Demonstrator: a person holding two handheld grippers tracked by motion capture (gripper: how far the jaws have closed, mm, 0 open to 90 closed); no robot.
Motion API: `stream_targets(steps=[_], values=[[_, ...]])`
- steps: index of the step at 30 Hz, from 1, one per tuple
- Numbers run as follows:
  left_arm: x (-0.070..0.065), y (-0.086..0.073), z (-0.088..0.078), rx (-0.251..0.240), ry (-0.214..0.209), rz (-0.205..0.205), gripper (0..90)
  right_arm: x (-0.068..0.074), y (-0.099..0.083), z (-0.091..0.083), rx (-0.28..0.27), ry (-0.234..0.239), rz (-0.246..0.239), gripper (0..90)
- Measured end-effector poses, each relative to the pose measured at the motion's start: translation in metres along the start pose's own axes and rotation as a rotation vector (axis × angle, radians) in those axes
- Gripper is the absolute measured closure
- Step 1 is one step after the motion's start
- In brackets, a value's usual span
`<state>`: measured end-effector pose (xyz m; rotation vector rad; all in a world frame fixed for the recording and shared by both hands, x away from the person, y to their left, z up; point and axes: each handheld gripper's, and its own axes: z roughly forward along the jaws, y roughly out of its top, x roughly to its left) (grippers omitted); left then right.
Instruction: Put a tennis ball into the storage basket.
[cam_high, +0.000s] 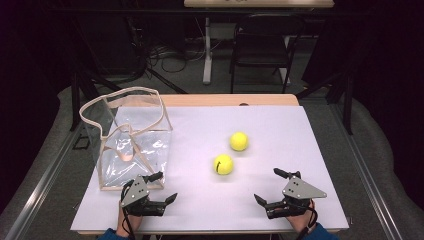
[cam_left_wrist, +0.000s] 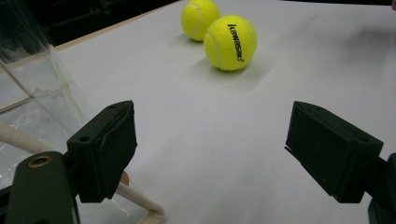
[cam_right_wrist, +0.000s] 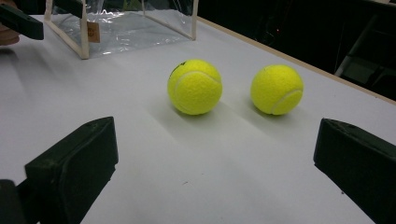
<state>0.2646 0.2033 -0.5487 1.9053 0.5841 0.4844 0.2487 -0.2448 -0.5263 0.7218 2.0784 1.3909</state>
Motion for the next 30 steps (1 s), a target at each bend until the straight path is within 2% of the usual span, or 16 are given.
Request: stream_targets(steps=[6,10,14,20,30], values=[[-0.001,0.0,0.001,0.0,0.006,-0.002,15.9,-0.001,0.001,0.0,0.001,0.004,0.007,0.0],[-0.001,0.0,0.001,0.001,-0.002,0.007,15.9,0.0,0.001,0.004,0.029,0.005,0.0,0.0],[0.0,-0.001,0.003,-0.006,-0.009,-0.007,16.0,0.001,0.002,0.006,0.039,0.0,0.001,0.0],[-0.001,0.0,0.003,-0.003,-0.013,0.006,15.9,0.002,0.004,0.007,0.061,-0.006,0.003,0.0],[0.0,0.0,0.004,-0.003,-0.007,-0.005,15.9,-0.004,0.013,0.01,0.062,-0.011,0.018,0.0]])
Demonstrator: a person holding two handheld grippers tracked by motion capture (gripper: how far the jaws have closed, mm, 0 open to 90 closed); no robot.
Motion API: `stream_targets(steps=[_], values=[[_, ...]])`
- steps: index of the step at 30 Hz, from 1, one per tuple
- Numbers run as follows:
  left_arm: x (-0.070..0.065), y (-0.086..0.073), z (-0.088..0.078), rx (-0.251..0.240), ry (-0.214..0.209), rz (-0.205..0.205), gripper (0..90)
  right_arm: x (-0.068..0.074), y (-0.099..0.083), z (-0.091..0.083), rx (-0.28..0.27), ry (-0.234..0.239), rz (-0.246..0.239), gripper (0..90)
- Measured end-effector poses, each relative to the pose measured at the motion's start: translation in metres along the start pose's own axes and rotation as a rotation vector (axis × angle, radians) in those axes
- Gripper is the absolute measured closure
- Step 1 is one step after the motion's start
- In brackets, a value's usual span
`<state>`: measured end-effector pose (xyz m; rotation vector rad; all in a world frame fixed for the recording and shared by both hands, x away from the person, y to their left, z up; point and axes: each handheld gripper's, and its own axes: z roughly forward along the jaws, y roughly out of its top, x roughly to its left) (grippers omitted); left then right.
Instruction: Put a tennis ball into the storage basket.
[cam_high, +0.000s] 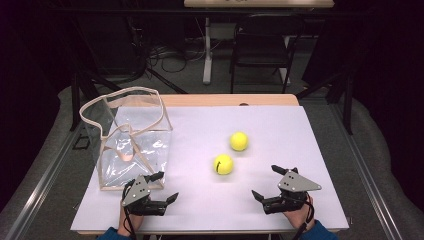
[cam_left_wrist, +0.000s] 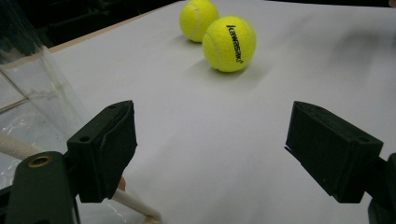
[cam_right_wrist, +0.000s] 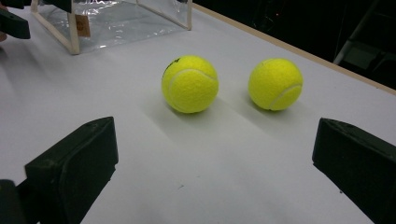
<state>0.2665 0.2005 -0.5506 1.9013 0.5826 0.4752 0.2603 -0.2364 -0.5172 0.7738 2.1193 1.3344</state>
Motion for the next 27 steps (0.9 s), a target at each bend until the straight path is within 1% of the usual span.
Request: stream_targets(steps=[1,3,8,11,12,17,19,20,21,22,27], values=[[-0.001,0.0,0.0,0.0,0.001,0.0,15.9,-0.001,0.002,0.002,0.004,0.007,0.01,0.0],[-0.001,0.0,0.0,0.002,0.001,0.003,16.0,-0.002,0.002,0.003,0.006,0.014,0.01,0.0],[-0.001,0.0,0.0,0.001,0.0,0.001,15.9,-0.002,0.009,0.015,0.034,0.033,0.006,0.0],[0.0,-0.001,0.001,0.001,0.0,0.0,15.9,-0.002,0.012,0.019,0.04,0.04,0.006,0.0],[0.0,-0.001,0.001,0.003,-0.004,-0.001,15.9,-0.002,0.013,0.023,0.051,0.046,0.009,0.0],[0.0,-0.001,0.0,0.007,-0.009,0.007,15.9,-0.001,0.017,0.029,0.066,0.058,0.001,0.0],[0.0,-0.001,0.001,0.0,-0.01,0.005,16.0,-0.001,0.019,0.031,0.072,0.061,-0.002,0.0],[-0.001,-0.001,0.002,0.002,-0.019,0.009,15.9,-0.001,0.02,0.032,0.074,0.062,-0.004,0.0],[-0.001,-0.001,0.002,0.002,-0.019,0.009,15.9,-0.001,0.02,0.032,0.074,0.062,-0.004,0.0],[-0.001,-0.001,0.002,0.002,-0.019,0.009,15.9,-0.001,0.026,0.038,0.086,0.071,-0.011,0.0],[-0.001,-0.001,0.002,0.002,-0.019,0.009,15.9,-0.001,0.026,0.038,0.086,0.071,-0.011,0.0]])
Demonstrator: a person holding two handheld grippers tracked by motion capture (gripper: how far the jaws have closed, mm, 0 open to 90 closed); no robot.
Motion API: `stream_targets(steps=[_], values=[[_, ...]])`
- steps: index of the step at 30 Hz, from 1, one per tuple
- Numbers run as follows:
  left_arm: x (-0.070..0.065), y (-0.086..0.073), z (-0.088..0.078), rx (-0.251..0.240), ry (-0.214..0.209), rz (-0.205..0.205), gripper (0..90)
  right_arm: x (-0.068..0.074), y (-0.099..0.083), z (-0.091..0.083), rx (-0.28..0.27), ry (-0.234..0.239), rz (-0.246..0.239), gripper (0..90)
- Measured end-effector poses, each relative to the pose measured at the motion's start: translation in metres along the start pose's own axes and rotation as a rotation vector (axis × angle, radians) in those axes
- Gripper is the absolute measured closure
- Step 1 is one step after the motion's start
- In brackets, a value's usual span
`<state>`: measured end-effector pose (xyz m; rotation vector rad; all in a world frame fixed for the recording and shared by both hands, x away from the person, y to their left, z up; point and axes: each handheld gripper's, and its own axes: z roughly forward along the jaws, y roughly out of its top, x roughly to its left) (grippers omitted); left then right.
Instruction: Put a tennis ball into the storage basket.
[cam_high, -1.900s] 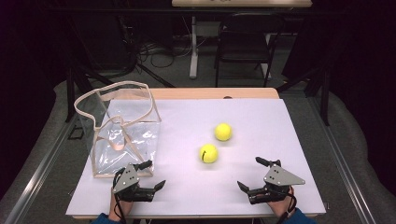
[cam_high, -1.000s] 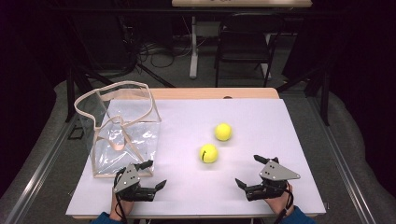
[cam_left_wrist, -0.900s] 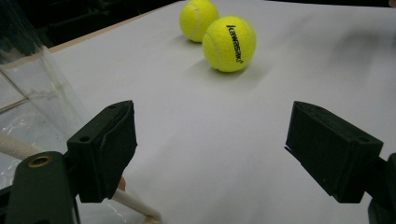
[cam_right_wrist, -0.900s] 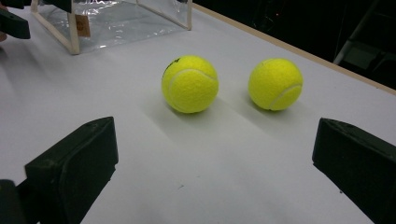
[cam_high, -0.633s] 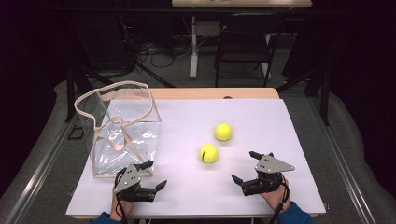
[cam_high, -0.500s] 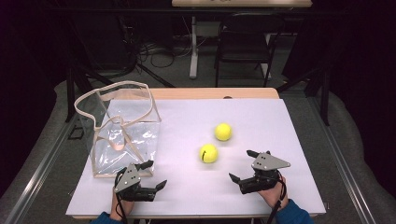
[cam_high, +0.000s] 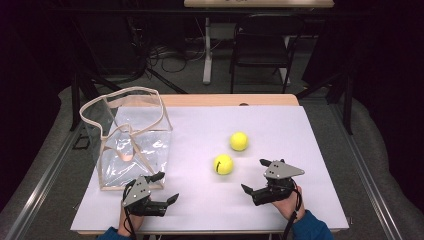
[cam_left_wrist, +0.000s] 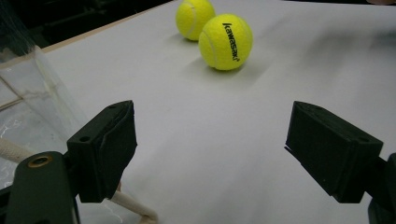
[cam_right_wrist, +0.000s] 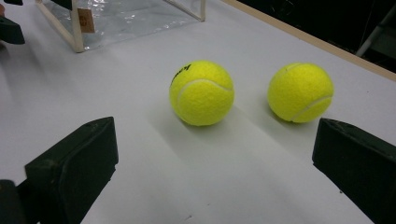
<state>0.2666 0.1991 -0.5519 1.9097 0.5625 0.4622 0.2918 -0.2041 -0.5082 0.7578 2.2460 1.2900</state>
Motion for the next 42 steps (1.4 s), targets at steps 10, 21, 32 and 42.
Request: stream_targets(steps=[10,21,32,42], values=[[0.0,0.0,0.002,-0.004,-0.002,0.002,16.0,-0.002,0.01,0.007,0.026,0.019,-0.008,0.0],[0.0,0.001,0.0,-0.012,-0.004,0.01,15.9,-0.003,0.029,0.015,0.055,0.026,-0.034,0.0],[-0.001,0.0,0.001,-0.008,-0.007,0.006,15.9,-0.004,0.038,0.031,0.088,0.057,-0.038,0.0],[0.0,0.0,0.002,-0.006,-0.006,0.007,15.9,-0.005,0.04,0.036,0.094,0.061,-0.031,0.0]])
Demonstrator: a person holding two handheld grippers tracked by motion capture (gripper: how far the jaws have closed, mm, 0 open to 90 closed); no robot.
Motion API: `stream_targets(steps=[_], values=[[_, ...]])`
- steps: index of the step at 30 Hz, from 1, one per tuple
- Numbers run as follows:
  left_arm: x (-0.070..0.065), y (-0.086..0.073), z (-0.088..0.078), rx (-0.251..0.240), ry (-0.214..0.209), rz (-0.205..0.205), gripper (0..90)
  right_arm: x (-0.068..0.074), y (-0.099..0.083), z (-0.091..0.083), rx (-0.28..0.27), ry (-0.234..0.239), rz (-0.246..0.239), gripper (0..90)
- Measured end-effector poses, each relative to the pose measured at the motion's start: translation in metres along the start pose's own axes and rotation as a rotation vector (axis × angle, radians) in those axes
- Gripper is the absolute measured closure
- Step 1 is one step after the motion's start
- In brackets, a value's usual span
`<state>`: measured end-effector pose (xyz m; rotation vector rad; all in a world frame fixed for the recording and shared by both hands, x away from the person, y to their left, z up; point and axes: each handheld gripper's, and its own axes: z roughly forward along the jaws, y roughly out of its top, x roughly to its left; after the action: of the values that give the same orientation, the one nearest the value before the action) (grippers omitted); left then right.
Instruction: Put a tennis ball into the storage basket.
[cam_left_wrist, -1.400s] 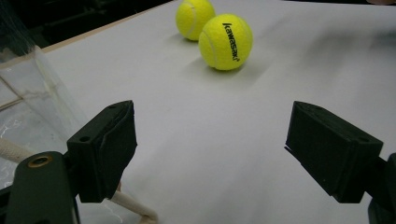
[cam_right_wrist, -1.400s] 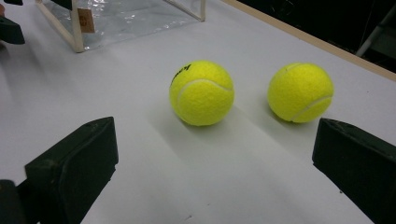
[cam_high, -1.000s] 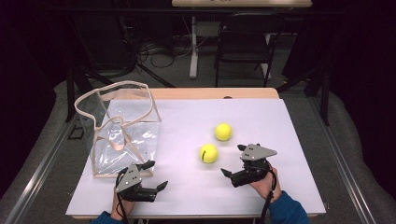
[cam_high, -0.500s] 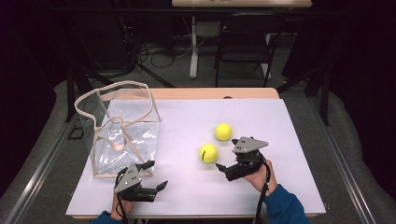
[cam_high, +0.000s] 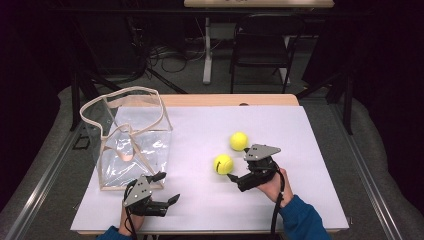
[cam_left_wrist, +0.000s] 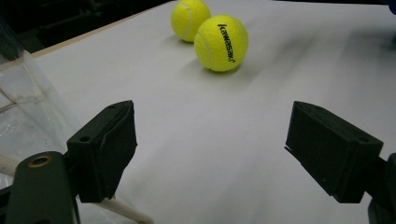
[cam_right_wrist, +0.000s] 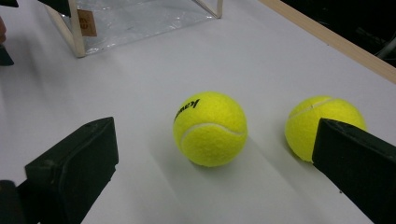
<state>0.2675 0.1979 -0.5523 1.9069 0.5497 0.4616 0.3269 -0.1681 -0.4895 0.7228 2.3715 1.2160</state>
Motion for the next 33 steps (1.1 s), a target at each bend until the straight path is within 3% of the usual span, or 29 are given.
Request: stream_targets(steps=[1,2,13,33], values=[[0.0,0.0,0.0,0.0,0.0,0.0,15.9,0.0,0.0,0.0,0.0,0.0,0.0,0.0],[0.0,0.0,0.0,0.0,0.001,0.001,15.9,-0.002,0.005,0.012,0.032,0.02,0.005,0.0],[-0.001,0.0,0.001,0.002,-0.003,-0.003,16.0,-0.004,0.01,0.026,0.1,0.043,0.001,0.0],[-0.001,0.0,0.001,0.007,-0.007,0.004,15.9,-0.005,0.014,0.049,0.137,0.055,0.01,0.0]])
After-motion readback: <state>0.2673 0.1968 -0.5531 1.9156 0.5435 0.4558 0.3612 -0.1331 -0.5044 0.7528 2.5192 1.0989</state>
